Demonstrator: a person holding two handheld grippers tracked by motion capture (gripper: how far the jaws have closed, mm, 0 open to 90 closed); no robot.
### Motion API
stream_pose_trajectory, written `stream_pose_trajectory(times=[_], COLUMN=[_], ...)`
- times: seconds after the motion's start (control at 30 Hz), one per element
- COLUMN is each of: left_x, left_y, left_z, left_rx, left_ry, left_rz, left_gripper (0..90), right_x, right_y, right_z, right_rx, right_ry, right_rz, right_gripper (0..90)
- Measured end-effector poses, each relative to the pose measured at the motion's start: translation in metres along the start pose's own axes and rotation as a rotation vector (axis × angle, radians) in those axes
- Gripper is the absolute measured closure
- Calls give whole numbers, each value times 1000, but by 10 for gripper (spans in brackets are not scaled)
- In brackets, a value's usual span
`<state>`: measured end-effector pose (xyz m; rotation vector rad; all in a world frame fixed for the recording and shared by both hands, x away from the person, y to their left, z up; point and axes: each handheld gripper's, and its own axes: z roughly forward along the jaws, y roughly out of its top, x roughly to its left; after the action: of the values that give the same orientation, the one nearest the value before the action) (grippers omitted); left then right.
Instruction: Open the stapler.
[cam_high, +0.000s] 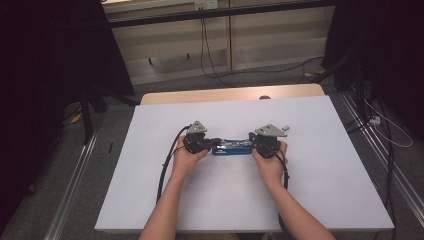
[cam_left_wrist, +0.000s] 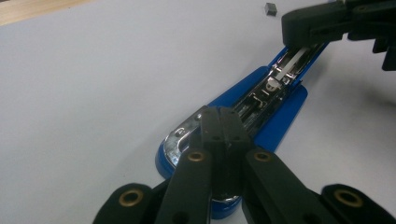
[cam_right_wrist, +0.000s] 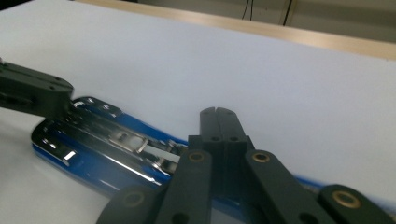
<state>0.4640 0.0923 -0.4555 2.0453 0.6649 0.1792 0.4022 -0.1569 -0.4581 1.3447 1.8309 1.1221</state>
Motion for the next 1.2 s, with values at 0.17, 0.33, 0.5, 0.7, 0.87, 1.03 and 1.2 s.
stream_pose_trajectory(times=[0.17, 0.33, 0.5, 0.7, 0.87, 1.03, 1.2], left_x=[0, 2, 1, 1, 1, 0, -4], left_y=[0, 0, 2, 3, 4, 6, 11], left_z=[0, 0, -2, -4, -5, -7, -12], left_rx=[-2, -7, -33, -43, -36, -38, -46], left_ry=[-2, -8, -9, -13, -7, -17, 3], left_rz=[-1, -10, -18, -25, -34, -62, -42], left_gripper=[900, 900, 900, 900, 873, 780, 640], right_x=[-8, -14, -17, -19, -27, -39, -57], right_y=[-2, -2, -2, 3, 8, 12, 15], right_z=[-1, -2, -2, -5, -9, -13, -16], right_rx=[-11, -8, 4, 7, 2, -2, -3], right_ry=[-4, -1, 6, 10, 8, -27, -71], right_rz=[2, -2, -19, -48, -57, -39, -7], right_gripper=[900, 900, 900, 900, 900, 753, 633])
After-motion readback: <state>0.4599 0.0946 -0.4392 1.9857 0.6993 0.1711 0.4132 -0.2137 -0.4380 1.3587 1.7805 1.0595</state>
